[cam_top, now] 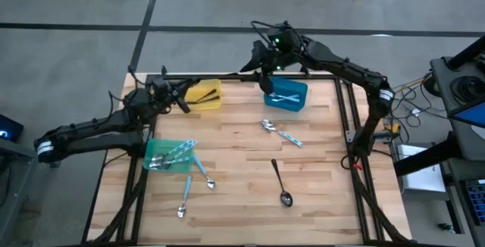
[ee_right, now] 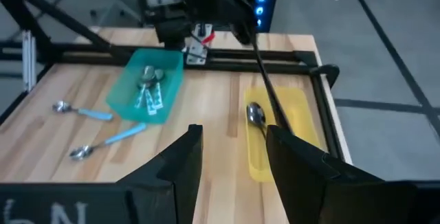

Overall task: Sort silverware by color (type)
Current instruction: Put the black spoon into the yellow bin

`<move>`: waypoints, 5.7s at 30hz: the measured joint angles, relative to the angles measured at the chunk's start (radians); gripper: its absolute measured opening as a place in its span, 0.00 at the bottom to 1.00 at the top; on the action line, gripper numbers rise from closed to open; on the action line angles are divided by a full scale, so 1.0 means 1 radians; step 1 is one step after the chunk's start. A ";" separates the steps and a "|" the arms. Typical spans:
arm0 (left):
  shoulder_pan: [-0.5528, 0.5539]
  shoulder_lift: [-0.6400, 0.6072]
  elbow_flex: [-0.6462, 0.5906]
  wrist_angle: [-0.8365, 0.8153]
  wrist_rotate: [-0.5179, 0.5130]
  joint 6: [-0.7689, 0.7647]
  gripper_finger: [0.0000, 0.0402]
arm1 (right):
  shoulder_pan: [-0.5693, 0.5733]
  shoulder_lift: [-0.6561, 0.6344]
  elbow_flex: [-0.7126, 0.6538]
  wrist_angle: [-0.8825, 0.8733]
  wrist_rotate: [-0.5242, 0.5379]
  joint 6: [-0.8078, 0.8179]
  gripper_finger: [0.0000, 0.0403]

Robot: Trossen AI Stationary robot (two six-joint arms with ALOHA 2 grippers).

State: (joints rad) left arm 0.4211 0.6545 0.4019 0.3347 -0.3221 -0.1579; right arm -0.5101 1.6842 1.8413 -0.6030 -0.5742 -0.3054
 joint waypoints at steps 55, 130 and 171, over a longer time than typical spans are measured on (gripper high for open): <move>-0.001 0.028 0.000 0.110 0.153 -0.097 0.00 | 0.063 -0.047 -0.521 0.955 -0.027 0.480 0.36; 0.000 -0.122 0.187 -0.263 0.047 0.464 0.51 | 0.046 0.453 0.324 0.089 0.231 0.741 0.02; 0.000 -0.173 0.161 -0.290 0.040 0.513 0.51 | 0.019 0.708 0.508 0.016 0.147 0.741 0.02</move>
State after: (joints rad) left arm 0.4210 0.4816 0.5625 0.0448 -0.2821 0.3547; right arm -0.4911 2.3919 2.3493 -0.5867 -0.4268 0.4353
